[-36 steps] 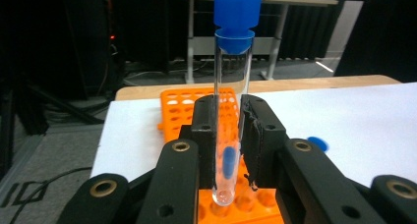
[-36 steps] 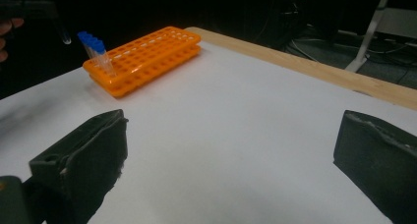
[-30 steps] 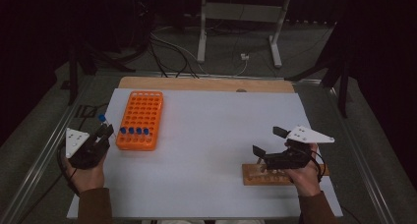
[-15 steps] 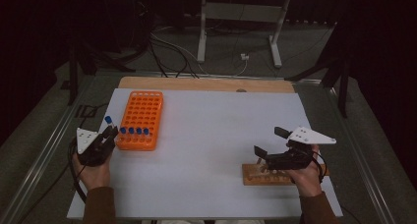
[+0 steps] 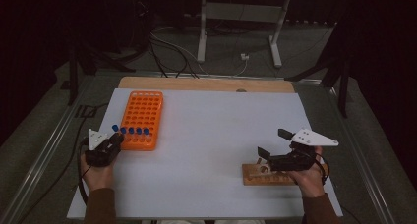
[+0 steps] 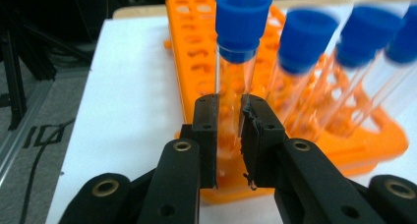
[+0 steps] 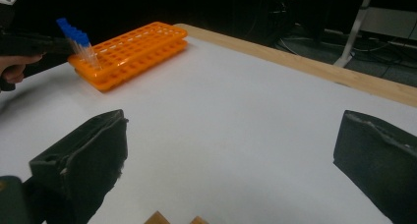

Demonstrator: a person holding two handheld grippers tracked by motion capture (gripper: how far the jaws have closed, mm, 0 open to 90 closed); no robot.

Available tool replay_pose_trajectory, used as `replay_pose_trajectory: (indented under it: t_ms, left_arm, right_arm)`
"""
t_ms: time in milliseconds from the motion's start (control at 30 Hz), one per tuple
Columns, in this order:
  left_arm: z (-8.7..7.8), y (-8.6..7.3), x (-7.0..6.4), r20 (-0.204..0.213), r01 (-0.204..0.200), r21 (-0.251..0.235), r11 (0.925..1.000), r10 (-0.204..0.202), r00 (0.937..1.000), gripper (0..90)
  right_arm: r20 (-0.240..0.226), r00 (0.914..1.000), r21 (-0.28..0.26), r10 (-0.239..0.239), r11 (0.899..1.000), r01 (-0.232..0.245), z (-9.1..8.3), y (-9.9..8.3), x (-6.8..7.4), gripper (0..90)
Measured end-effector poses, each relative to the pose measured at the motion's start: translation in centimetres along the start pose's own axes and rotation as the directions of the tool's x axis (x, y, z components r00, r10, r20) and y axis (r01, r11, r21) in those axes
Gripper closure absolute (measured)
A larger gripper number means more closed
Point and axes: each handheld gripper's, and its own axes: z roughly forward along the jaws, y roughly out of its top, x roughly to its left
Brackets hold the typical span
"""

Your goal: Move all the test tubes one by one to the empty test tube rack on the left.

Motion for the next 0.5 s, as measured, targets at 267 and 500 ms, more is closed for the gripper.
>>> replay_pose_trajectory:
  t_ms: [267, 500]
  left_arm:
    - [-0.1, -0.1, 0.2, 0.015, 0.023, 0.001, 0.9997, -0.023, 0.9996, 76.1]
    - [-2.6, 0.2, 1.3, 0.075, 0.091, -0.058, 0.9941, -0.087, 0.9934, 46.1]
  right_arm:
    - [0.012, 0.9998, -0.007, 0.015, 1.000, -0.015, -0.5, -0.8, -0.6, 0.0]
    - [0.013, 0.9994, -0.017, 0.033, 0.999, -0.033, -0.8, -2.0, -1.5, 0.0]
